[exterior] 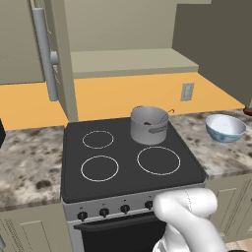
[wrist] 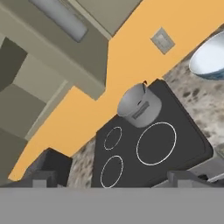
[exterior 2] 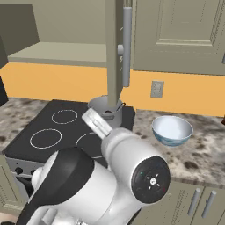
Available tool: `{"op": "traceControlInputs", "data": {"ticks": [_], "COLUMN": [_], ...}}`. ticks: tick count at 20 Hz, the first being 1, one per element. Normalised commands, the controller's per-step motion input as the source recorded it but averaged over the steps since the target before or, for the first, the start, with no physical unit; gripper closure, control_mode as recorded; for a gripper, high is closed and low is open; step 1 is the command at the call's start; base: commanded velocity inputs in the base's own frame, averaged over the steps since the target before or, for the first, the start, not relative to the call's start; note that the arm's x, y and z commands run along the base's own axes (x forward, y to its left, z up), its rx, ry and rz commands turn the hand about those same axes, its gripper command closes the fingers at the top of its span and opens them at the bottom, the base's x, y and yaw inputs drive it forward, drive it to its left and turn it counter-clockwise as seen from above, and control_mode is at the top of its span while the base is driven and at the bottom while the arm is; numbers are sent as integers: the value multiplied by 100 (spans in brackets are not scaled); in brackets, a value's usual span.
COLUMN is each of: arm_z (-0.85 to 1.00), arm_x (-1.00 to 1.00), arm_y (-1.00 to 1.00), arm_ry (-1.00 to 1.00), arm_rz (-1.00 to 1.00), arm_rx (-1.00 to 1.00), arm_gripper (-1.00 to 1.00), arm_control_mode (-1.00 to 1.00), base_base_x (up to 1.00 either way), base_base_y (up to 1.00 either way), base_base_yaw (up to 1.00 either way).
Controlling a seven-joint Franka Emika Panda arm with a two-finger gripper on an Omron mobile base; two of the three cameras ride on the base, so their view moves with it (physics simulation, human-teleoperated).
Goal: Open the cabinet and move the ladle to the pot. Then close the cabinet.
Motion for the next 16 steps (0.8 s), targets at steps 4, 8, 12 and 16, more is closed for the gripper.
{"op": "traceControlInputs", "data": {"ticks": [4, 8, 12, 16], "arm_z": [4, 24, 31, 27], "arm_x": [29, 46, 60, 67], "arm_y": [-47, -48, -26, -17], "arm_ry": [-5, -10, -14, -13], "arm_rz": [1, 4, 6, 7], "arm_rx": [25, 25, 25, 21], "arm_gripper": [-100, -100, -100, -100], "arm_control_mode": [-100, -100, -100, -100], "base_base_x": [0, 0, 0, 0], "base_base_y": [0, 0, 0, 0], "base_base_yaw": [0, 0, 0, 0]}}
